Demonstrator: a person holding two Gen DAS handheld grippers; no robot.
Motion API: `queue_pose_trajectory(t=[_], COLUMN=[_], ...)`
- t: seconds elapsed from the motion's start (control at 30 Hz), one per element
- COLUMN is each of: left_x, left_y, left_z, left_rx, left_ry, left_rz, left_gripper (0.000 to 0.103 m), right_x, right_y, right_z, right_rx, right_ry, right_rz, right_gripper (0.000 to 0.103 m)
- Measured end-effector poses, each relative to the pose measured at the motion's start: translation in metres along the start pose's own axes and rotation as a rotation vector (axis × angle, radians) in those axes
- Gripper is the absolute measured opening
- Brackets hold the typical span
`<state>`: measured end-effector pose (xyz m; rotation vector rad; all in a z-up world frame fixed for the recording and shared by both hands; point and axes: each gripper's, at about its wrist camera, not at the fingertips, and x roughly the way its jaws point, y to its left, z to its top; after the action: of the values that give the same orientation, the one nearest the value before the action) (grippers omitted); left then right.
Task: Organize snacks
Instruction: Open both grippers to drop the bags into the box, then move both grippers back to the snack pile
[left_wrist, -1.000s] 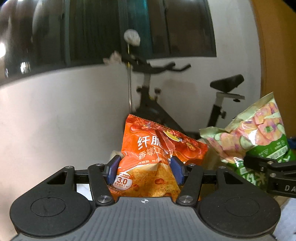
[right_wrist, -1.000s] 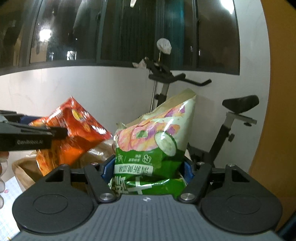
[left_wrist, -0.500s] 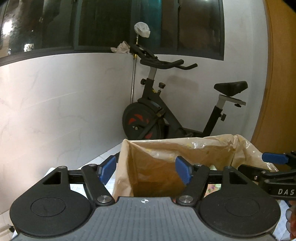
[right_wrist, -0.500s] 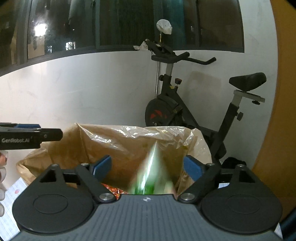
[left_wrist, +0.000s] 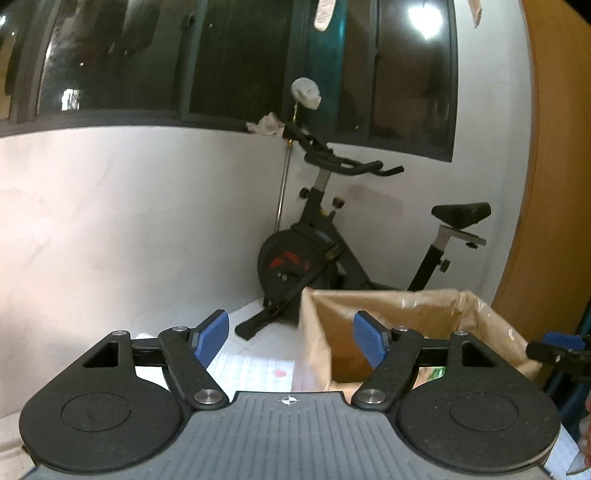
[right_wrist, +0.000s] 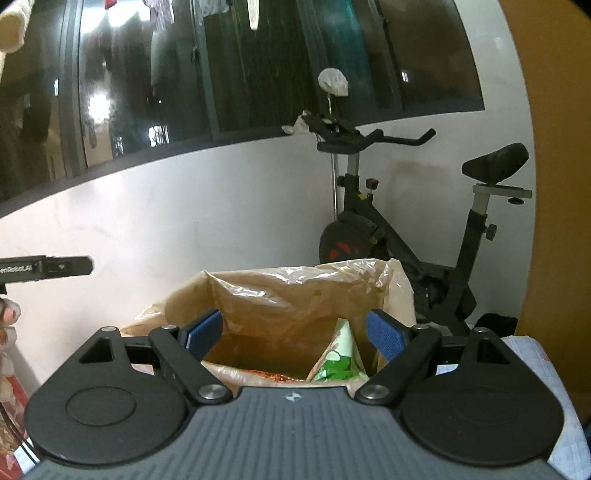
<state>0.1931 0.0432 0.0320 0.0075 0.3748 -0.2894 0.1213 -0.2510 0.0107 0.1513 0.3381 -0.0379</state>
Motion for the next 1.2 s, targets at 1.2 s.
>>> queue_pose_trajectory(t=[1.2], left_x=[0.033], left_y=[-0.036], left_z=[-0.192], left_rx=[-0.154], left_ry=[0.442], left_rz=[-0.238], left_gripper=[0.083], right_x=[-0.024], right_y=[0.018], right_z=[-0.171], right_rx=[0.008], right_ry=[0.295], right_rz=[-0.045], right_gripper=[0.091])
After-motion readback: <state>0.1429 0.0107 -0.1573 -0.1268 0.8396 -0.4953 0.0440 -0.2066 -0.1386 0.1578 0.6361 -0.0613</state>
